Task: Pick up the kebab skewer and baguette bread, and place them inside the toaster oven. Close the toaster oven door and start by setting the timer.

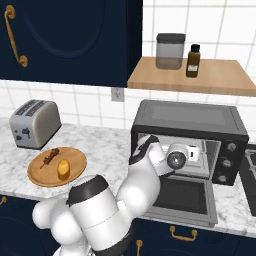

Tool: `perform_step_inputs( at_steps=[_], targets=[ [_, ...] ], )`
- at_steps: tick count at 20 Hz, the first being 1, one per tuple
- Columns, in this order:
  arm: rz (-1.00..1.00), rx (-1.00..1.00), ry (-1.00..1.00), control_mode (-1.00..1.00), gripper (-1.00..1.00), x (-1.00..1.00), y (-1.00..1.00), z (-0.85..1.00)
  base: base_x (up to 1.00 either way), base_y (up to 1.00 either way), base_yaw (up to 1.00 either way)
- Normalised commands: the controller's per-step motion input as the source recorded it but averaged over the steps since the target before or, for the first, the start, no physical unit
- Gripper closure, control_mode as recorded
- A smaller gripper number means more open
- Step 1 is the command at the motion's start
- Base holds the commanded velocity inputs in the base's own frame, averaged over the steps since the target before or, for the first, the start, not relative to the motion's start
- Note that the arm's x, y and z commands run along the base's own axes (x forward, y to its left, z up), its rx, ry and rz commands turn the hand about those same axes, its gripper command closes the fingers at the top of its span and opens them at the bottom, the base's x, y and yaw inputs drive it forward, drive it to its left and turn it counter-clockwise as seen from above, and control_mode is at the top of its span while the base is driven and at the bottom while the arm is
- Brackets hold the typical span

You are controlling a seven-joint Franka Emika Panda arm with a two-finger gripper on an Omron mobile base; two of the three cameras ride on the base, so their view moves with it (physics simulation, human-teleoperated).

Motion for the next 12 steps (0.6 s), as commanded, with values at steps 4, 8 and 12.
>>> perform_step_inputs(
  at_steps=[4,8,12],
  targets=[
    [0.0,0.0,0.08,-1.0,-1.0,-0.42,0.0,-0.34,0.0,0.0,0.0],
    [0.0,0.0,0.09,-1.0,-1.0,-0.5,0.0,-0.45,0.0,0.0,0.0],
    [0.0,0.0,0.09,-1.0,-1.0,-0.55,0.0,-0.45,0.0,0.0,0.0]
  ],
)
